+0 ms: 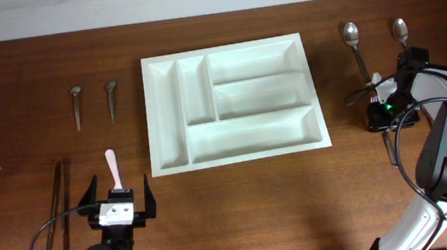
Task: Pack container
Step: 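Lower the right gripper and close it on the fork handle, then lift the fork and carry it over the tray's top compartment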
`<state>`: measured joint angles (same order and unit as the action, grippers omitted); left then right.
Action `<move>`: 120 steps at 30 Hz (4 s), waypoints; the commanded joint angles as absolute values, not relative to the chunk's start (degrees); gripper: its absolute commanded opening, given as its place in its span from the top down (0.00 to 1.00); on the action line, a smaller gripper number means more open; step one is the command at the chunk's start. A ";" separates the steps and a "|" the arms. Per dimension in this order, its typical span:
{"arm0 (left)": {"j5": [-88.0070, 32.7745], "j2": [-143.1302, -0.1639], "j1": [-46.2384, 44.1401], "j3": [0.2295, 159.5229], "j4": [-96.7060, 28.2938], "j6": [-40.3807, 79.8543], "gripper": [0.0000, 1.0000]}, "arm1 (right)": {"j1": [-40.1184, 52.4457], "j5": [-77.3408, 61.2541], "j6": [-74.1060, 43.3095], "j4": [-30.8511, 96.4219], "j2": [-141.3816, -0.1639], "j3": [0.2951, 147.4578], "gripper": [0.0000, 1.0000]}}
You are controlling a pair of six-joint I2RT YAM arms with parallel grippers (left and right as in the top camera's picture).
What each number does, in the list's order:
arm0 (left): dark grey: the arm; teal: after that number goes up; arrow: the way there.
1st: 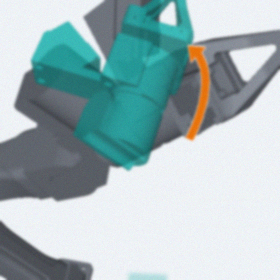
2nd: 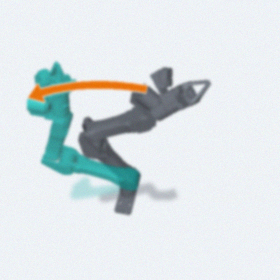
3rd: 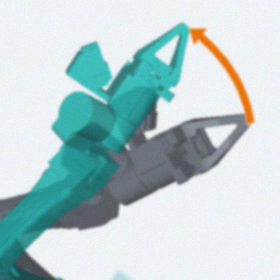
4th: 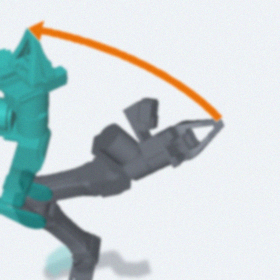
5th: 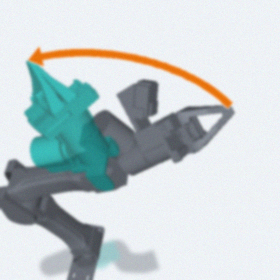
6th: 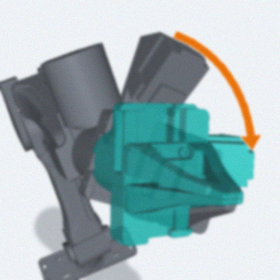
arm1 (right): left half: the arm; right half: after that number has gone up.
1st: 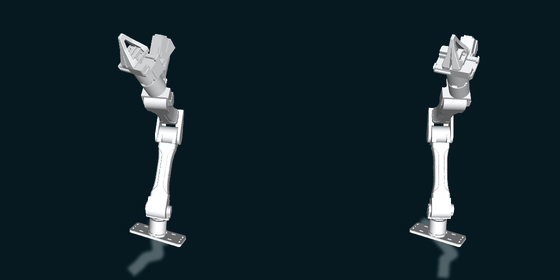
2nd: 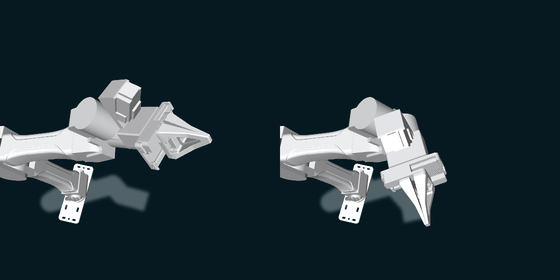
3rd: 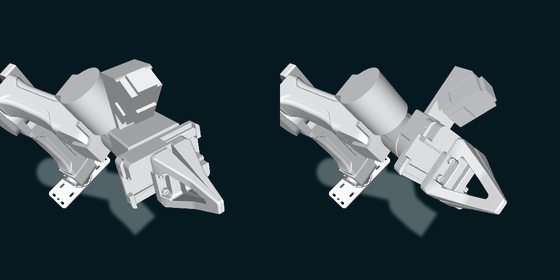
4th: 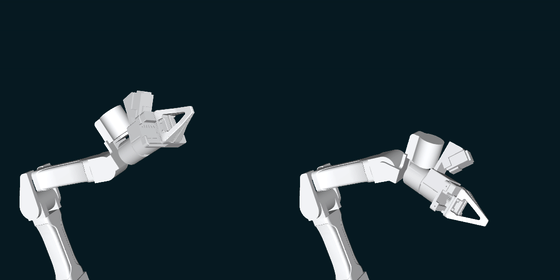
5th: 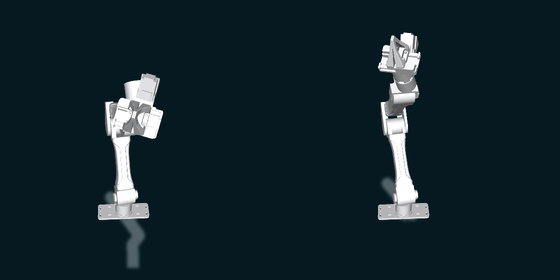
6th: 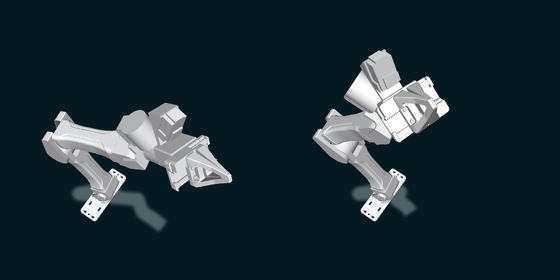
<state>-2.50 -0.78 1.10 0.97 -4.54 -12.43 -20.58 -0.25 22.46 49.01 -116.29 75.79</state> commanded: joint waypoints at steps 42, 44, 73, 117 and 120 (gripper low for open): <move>-2.11 -0.30 1.28 0.51 -4.56 -12.29 0.01 | -20.60 3.68 16.67 52.99 -123.15 78.67 0.96; -2.09 -0.30 1.28 0.51 -4.56 -12.29 0.01 | -20.60 3.62 13.45 56.23 -123.15 83.31 0.97; -2.11 -0.30 1.30 0.51 -4.54 -12.29 0.01 | -0.01 -18.81 -53.65 61.32 -123.15 122.91 0.96; -2.11 -0.30 1.30 0.51 -4.54 -12.29 0.01 | 15.35 1.17 -100.25 50.02 -136.70 122.80 0.96; -2.09 -0.30 1.30 0.51 -4.54 -12.29 0.01 | 15.35 1.19 -100.62 50.06 -137.36 122.80 0.96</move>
